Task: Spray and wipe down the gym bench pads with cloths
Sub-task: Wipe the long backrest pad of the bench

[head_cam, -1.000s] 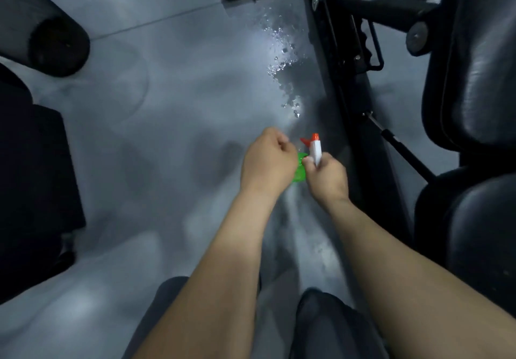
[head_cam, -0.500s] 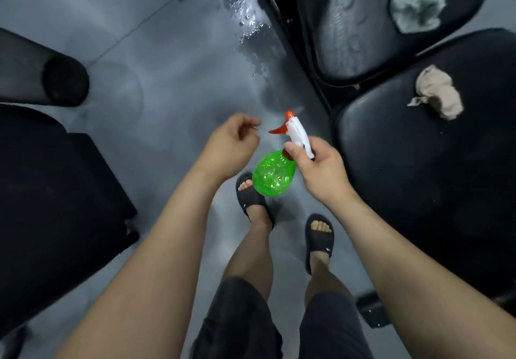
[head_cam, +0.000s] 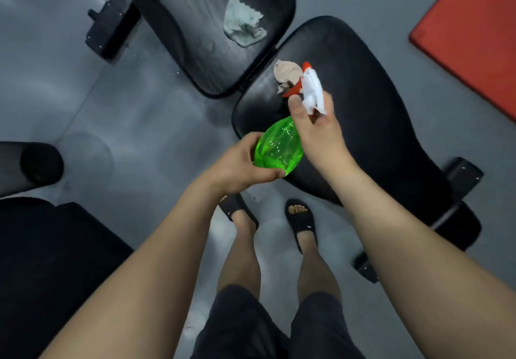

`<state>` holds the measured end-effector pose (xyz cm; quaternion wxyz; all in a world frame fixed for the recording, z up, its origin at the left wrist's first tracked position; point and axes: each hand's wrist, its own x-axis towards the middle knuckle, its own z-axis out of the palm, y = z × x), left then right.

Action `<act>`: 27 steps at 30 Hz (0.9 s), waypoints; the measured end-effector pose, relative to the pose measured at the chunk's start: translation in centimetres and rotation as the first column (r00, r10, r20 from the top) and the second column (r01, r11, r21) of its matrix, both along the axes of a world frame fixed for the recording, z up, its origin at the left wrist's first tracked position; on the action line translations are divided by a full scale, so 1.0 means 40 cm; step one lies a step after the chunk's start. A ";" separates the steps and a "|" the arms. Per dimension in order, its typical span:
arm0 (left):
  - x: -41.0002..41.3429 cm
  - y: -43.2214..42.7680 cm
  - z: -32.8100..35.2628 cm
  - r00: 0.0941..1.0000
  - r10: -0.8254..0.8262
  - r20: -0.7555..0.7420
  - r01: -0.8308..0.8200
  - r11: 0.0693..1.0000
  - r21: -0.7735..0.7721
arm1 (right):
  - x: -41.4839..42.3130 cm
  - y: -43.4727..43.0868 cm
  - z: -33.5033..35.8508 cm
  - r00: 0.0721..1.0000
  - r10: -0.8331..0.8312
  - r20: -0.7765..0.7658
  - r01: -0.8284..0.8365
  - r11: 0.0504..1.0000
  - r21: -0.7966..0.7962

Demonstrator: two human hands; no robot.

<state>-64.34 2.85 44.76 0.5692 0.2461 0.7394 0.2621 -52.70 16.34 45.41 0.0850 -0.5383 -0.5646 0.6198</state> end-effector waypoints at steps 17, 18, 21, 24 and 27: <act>-0.039 0.324 -0.128 0.706 -0.225 -0.672 0.291 0.957 -0.014 | 0.245 0.117 -0.147 0.967 -0.149 0.207 0.173 0.980 -0.102; -0.038 0.340 -0.139 0.695 -0.252 -0.674 0.309 0.950 -0.037 | 0.244 0.121 -0.152 0.967 -0.132 0.218 0.158 0.981 -0.109; -0.039 0.369 -0.180 0.684 -0.341 -0.646 0.310 0.936 -0.166 | 0.230 0.135 -0.154 0.972 -0.041 0.230 0.064 0.993 -0.097; -0.040 0.384 -0.195 0.687 -0.273 -0.674 0.250 0.959 -0.133 | 0.208 0.151 -0.149 0.969 0.046 0.244 -0.031 0.997 -0.066; -0.038 0.375 -0.179 0.739 -0.089 -0.668 0.099 0.995 -0.023 | 0.196 0.152 -0.138 0.945 0.090 0.314 -0.080 0.996 -0.047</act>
